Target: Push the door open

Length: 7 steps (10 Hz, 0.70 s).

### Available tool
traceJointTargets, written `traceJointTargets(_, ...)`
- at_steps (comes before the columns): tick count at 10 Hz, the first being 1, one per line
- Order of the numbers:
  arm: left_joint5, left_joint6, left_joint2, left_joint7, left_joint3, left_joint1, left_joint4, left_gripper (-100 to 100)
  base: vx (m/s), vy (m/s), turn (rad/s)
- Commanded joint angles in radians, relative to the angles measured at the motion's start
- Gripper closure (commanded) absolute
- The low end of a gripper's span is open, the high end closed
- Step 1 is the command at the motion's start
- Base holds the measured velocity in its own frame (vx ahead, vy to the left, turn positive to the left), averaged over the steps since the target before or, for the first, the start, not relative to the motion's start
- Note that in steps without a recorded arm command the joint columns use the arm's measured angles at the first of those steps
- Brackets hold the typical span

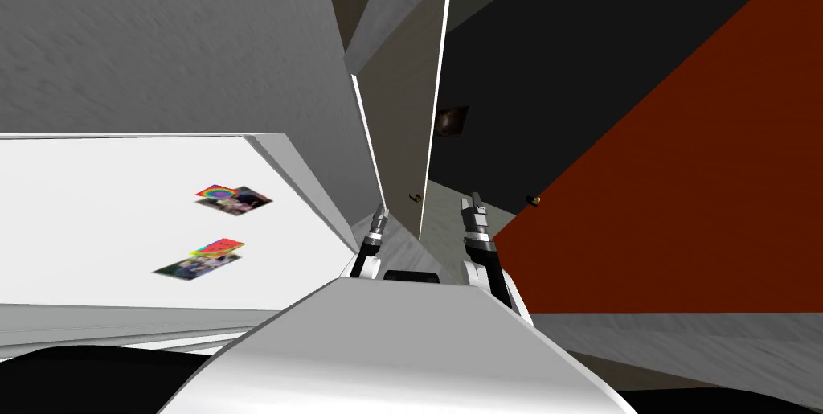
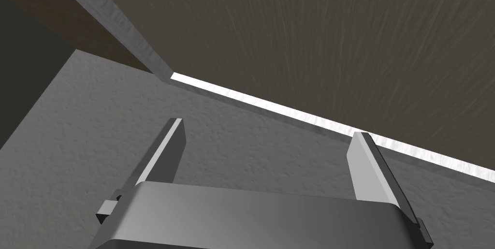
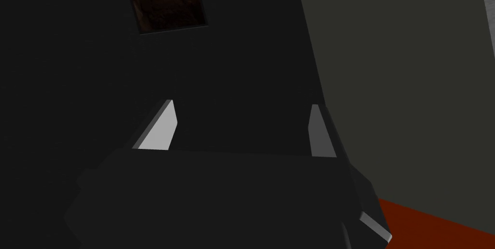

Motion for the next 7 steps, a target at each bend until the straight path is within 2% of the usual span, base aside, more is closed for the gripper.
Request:
traceJointTargets(1,-0.004,-0.008,0.001,0.004,-0.017,-0.014,0.049,-100,0.063,0.053,-0.13)
traceJointTargets(7,-0.019,-0.031,0.007,0.023,-0.084,-0.064,0.223,-100,0.079,0.079,-0.126)
